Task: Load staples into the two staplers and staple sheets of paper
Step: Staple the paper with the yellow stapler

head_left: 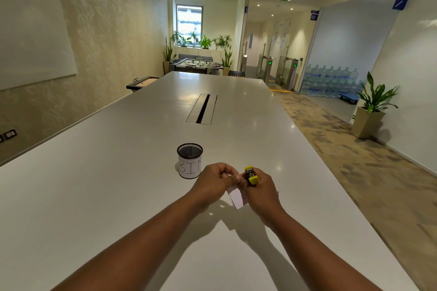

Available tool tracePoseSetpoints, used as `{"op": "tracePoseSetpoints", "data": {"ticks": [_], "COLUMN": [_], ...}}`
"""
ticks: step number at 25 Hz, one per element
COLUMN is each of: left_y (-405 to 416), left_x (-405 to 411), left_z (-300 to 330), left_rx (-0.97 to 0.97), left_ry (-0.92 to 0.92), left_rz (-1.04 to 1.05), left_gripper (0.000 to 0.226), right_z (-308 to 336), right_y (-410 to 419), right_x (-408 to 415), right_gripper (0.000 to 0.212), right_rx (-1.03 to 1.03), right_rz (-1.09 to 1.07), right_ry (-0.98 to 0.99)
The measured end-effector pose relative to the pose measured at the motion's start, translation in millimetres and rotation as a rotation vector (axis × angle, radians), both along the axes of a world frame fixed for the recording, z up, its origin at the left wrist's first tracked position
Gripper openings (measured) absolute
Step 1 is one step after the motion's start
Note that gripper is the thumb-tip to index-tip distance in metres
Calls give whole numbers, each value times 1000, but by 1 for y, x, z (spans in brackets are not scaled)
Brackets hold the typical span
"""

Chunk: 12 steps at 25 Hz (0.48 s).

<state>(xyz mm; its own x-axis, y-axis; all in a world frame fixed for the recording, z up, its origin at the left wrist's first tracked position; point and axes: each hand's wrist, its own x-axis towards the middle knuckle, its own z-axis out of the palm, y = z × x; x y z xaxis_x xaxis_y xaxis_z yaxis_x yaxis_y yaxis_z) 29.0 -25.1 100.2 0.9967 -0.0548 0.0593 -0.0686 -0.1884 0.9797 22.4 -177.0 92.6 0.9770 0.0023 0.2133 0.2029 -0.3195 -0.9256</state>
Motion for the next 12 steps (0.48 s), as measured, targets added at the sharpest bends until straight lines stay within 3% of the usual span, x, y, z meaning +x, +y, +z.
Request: {"op": "tracePoseSetpoints", "data": {"ticks": [6, 9, 12], "left_y": [7, 5, 0], "left_x": [3, 4, 2], "left_z": [9, 9, 6], "left_rx": [-38, 23, 52], "left_ry": [230, 169, 101], "left_rz": [-82, -35, 73], "left_gripper": [10, 21, 16], "right_z": [1, -2, -6], "right_y": [-7, -7, -8], "right_x": [1, 0, -1], "right_gripper": [22, 26, 25], "right_rx": [-145, -162, -125], "right_rz": [23, 39, 92], "right_ry": [-90, -84, -61]}}
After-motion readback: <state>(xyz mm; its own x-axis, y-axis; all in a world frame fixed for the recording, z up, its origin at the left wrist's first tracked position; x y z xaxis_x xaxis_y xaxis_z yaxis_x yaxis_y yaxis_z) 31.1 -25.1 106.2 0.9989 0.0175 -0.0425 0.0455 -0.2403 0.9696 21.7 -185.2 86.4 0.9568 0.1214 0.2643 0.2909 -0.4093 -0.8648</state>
